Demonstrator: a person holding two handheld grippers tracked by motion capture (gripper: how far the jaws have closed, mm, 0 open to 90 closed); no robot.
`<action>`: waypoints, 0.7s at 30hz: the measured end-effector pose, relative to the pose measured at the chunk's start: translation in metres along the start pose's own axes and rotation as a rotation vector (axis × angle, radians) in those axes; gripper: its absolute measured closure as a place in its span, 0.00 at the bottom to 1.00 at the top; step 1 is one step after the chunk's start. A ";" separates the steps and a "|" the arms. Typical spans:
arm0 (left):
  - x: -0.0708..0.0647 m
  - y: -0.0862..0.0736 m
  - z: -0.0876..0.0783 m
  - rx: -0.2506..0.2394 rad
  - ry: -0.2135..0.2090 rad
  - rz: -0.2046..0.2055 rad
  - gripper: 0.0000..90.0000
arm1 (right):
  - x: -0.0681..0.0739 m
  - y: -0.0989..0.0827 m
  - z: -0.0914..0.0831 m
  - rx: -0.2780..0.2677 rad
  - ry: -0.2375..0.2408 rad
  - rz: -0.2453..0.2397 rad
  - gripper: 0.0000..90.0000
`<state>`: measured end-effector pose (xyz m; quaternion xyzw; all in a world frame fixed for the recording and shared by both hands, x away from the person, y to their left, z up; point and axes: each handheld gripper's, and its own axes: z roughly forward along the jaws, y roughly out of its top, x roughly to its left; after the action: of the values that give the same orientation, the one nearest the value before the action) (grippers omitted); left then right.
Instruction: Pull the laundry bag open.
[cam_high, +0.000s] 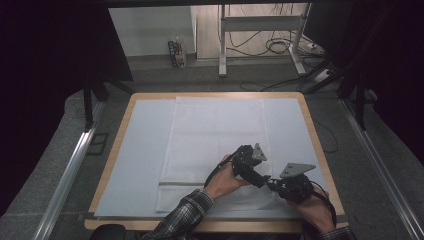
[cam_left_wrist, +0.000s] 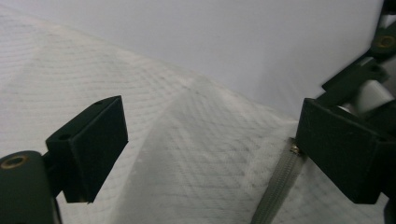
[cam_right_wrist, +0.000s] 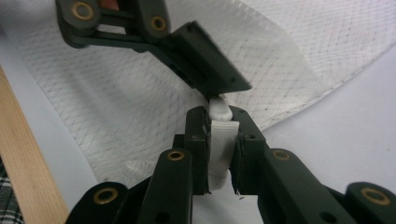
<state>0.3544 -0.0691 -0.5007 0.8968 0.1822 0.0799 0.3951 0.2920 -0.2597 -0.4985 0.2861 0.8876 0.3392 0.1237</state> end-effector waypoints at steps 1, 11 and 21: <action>0.001 -0.001 -0.001 -0.016 -0.022 -0.022 0.09 | 0.000 0.000 0.000 0.002 -0.007 0.003 0.87; -0.002 -0.001 0.002 0.001 -0.027 -0.005 0.09 | 0.000 0.000 0.001 0.003 -0.005 0.002 0.88; 0.004 -0.005 0.003 0.027 0.034 -0.016 0.10 | -0.001 -0.001 0.004 0.042 -0.012 0.002 0.86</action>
<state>0.3576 -0.0667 -0.5068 0.8990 0.1973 0.0896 0.3806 0.2937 -0.2584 -0.5020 0.2914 0.8934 0.3191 0.1227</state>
